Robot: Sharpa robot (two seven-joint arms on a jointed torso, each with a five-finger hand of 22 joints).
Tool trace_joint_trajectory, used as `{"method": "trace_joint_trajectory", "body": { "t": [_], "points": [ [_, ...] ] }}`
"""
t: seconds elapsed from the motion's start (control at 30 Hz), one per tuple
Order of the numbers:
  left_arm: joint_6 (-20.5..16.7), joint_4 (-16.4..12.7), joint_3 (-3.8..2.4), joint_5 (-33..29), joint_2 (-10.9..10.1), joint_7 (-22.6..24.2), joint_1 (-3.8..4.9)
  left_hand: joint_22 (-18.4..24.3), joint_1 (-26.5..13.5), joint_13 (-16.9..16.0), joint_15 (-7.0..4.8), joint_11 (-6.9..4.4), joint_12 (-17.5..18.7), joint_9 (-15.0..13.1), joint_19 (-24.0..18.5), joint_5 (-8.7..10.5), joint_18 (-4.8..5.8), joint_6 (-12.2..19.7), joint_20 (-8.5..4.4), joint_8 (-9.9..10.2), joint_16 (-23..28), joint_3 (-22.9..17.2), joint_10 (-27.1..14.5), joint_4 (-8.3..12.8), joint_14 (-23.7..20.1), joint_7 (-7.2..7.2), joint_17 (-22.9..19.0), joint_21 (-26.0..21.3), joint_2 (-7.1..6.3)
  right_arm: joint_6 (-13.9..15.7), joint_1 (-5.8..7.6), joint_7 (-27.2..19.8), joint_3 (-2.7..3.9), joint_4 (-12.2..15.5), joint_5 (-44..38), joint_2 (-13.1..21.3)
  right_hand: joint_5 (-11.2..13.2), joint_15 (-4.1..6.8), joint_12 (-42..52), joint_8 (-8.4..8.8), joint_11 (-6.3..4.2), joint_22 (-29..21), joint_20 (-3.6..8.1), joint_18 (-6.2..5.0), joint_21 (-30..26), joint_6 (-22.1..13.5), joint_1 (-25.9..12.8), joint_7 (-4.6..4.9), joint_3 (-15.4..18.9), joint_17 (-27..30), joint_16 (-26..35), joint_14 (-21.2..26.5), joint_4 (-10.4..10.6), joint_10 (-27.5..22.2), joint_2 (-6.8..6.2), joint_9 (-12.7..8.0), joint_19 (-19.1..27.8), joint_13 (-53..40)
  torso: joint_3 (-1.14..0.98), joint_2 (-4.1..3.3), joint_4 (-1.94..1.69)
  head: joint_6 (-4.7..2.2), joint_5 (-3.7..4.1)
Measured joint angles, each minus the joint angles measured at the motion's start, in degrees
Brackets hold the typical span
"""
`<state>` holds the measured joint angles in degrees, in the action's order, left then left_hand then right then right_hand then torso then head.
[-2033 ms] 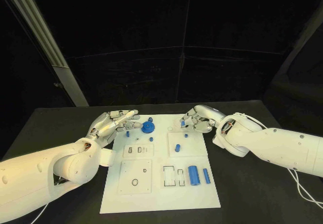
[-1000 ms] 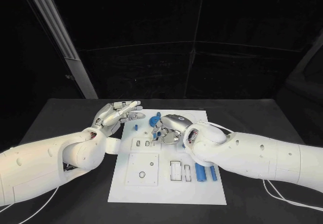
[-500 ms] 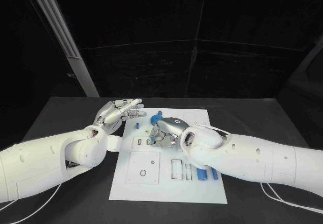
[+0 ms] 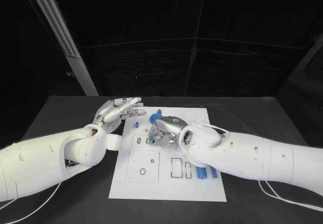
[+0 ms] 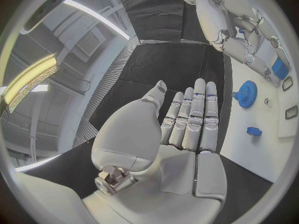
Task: Assemble the parts on the task board
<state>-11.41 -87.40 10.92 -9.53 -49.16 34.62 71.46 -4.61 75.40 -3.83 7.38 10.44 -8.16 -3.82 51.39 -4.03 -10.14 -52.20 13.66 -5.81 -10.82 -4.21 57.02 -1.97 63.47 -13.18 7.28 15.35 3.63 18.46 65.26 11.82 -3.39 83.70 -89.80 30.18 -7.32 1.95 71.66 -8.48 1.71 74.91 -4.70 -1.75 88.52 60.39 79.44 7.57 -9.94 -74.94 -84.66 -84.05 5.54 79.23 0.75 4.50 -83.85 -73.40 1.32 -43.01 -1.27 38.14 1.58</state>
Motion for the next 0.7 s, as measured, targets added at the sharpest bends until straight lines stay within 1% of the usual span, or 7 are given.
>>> {"method": "trace_joint_trajectory", "body": {
  "t": [0.07,0.13,0.23,0.3,0.43,0.47,0.7],
  "points": [
    [0.01,0.01,0.00,-0.01,-0.01,0.00,0.00,0.00,0.00,0.00,0.00,0.00,0.00,0.00,0.00,0.00,0.00,0.00,0.00,0.00,0.00,0.00,0.00,0.00,0.00,0.00,0.03,0.00,0.00,-0.17,0.02,-0.01,0.03,-0.01,-0.04,0.08,-0.05,0.00,-0.33,0.05,-0.06,0.00,0.00,0.00,0.00,0.06,-0.15,-0.06,-0.09,0.00,0.00,0.00,0.10,-0.36,-0.15,-0.16,0.00,0.39,0.00,0.00,0.00,0.04,0.01],
    [0.01,0.04,0.00,-0.01,-0.01,0.00,0.00,0.00,0.00,0.00,0.00,0.00,0.00,0.00,0.00,0.00,0.00,0.00,0.00,0.00,0.00,0.00,0.00,0.00,0.00,0.00,0.03,0.00,0.00,-0.41,0.05,-0.03,0.07,-0.01,-0.09,0.18,-0.05,0.00,-0.91,0.58,0.25,0.00,0.00,0.00,0.00,0.07,-0.15,-0.07,-0.15,0.00,0.00,0.00,0.16,-0.86,-0.15,-0.34,0.00,0.82,0.00,0.00,0.00,0.08,0.01],
    [0.02,0.08,0.00,-0.02,-0.01,0.00,0.00,0.00,0.00,0.00,0.00,0.00,0.00,0.00,0.00,0.00,0.00,0.00,0.00,0.00,0.00,0.00,0.00,0.00,0.00,0.00,0.03,0.00,0.00,-0.74,0.09,-0.05,0.10,0.02,-0.20,0.31,-0.17,0.00,-1.38,1.06,0.54,0.00,0.00,0.00,0.00,0.27,-0.84,-0.23,-0.17,0.00,0.00,0.00,0.17,-1.16,-0.84,-0.50,0.00,1.37,0.00,0.00,0.00,0.17,0.01],
    [0.02,0.10,0.00,-0.03,-0.01,0.00,0.00,0.00,0.00,0.00,0.00,0.00,0.00,0.00,0.00,0.00,0.00,0.00,0.00,0.00,0.00,0.00,0.00,0.00,0.00,0.00,0.03,0.00,0.00,-0.96,0.11,-0.05,0.12,0.08,-0.30,0.39,-0.73,0.00,-1.42,1.17,0.75,0.00,0.00,0.00,0.00,0.35,-1.02,-0.21,-0.23,0.00,0.25,0.01,0.23,-1.37,-1.02,-0.67,0.00,1.36,-0.01,-0.01,0.00,0.21,0.01],
    [0.03,0.15,0.00,-0.04,-0.01,-0.01,0.00,-0.01,0.00,0.00,0.00,0.00,0.00,0.00,0.00,0.00,0.00,0.00,0.00,0.00,0.00,0.00,0.00,0.00,0.00,0.00,0.02,0.00,0.00,-1.29,0.11,0.01,0.12,0.12,-0.55,0.46,-2.03,0.00,-1.64,1.51,0.87,0.00,0.00,0.00,0.00,0.23,-1.61,-0.03,-0.24,0.01,0.26,0.01,0.25,-1.49,-1.60,-0.68,0.00,1.45,-0.02,-0.01,0.00,0.28,0.01],
    [0.03,0.16,0.00,-0.04,-0.01,-0.02,0.00,-0.01,0.00,0.00,0.00,0.00,0.00,0.00,0.00,0.00,0.00,0.00,0.00,0.00,0.00,0.00,0.00,0.00,0.00,0.00,0.02,0.00,0.00,-1.36,0.11,0.04,0.12,0.14,-0.62,0.47,-2.05,0.00,-1.67,1.52,0.95,0.00,0.00,0.00,0.00,0.02,-1.81,0.13,-0.31,0.01,0.26,0.01,0.32,-1.56,-1.80,-0.68,0.00,1.47,-0.02,-0.01,0.00,0.31,0.01],
    [0.05,0.23,0.00,-0.05,0.03,-0.06,0.00,-0.01,0.00,0.00,0.00,0.00,0.00,0.00,0.00,0.00,0.00,0.00,0.00,0.00,0.00,0.00,0.00,0.00,0.00,0.00,0.02,0.00,0.00,-1.90,0.06,0.39,0.04,0.17,-1.11,0.54,-2.55,-0.33,-1.67,1.84,0.95,0.00,0.00,0.00,0.00,-0.37,-2.32,0.15,-0.15,0.01,0.30,0.10,0.50,-1.56,-2.31,-0.67,0.00,1.55,-0.02,-0.01,0.00,0.35,-0.13]
  ]
}}
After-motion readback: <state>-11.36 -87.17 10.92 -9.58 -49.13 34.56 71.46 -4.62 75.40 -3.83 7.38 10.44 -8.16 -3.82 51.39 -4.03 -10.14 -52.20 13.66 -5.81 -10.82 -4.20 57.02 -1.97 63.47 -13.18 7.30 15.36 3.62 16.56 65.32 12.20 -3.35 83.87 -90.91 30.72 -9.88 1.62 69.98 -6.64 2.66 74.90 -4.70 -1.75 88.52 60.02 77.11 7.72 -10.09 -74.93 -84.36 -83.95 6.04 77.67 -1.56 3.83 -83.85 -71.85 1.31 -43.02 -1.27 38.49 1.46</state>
